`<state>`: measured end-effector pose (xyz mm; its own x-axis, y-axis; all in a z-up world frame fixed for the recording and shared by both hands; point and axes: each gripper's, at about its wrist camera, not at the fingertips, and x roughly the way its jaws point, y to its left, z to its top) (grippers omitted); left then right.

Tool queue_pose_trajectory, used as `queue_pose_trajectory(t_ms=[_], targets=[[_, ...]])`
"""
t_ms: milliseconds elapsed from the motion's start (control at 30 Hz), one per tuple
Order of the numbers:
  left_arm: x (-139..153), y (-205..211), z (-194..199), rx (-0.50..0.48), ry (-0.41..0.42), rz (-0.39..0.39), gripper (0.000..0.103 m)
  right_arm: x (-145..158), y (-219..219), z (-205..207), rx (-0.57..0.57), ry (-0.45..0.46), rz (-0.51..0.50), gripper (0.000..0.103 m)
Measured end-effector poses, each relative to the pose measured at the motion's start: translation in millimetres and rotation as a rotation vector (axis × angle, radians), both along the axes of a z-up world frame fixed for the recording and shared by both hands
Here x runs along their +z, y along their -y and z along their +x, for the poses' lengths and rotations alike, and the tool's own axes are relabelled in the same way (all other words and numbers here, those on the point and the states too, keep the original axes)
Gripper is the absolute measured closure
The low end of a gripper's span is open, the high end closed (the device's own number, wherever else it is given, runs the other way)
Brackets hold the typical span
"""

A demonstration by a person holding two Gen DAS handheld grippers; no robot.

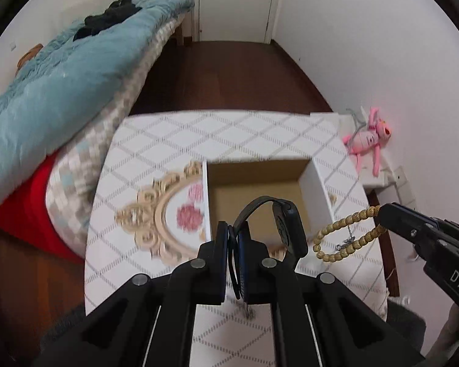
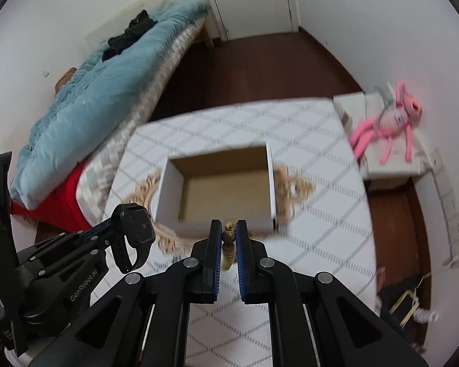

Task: Organize jewelry
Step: 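Carry both items into the white box and open both tools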

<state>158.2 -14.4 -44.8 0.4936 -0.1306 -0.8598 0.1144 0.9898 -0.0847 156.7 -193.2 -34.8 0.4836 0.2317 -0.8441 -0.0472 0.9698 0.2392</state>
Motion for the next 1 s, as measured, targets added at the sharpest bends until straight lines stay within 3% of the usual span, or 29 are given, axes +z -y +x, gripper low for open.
queue_pose_trajectory(t_ms=[233, 500, 600, 700, 767, 800, 833, 933, 1000], targets=[[-2.0, -3.4, 47.9, 0.019, -0.027, 0.004, 0.099, 7.8, -4.8, 51.0, 0.015, -0.002, -0.017, 0.093], [-19.9, -6.4, 88.2, 0.012, -0.143, -0.073, 0.099, -21.3, -3.0, 101.3, 0.022, -0.082, -0.019, 0.094], [-26.3, -3.5, 98.2, 0.018, -0.199, -0.07, 0.091, -33.0, -2.6, 114.6, 0.031, -0.108, -0.03, 0.093], [-31.8, -4.3, 107.2, 0.035, -0.235, -0.092, 0.076, -47.3, -4.9, 126.3, 0.068, -0.166, -0.001, 0.093], [-31.1, -4.7, 109.3, 0.052, -0.218, -0.05, 0.034, -57.5, -3.6, 131.5, 0.064, -0.208, 0.012, 0.092], [-30.0, -5.1, 108.4, 0.06, -0.196, -0.029, 0.028, -61.9, -3.5, 132.7, 0.069, -0.221, -0.001, 0.092], [-29.4, -5.8, 107.4, 0.065, -0.18, -0.016, 0.026, -65.3, -3.2, 132.4, 0.067, -0.229, -0.024, 0.089], [-32.8, -9.2, 103.9, 0.081, -0.163, 0.04, 0.023, -72.5, -3.2, 127.6, 0.068, -0.236, -0.071, 0.046], [-36.3, -14.1, 97.3, 0.099, -0.138, 0.057, 0.022, -77.6, -2.5, 122.4, 0.064, -0.232, -0.112, 0.036]])
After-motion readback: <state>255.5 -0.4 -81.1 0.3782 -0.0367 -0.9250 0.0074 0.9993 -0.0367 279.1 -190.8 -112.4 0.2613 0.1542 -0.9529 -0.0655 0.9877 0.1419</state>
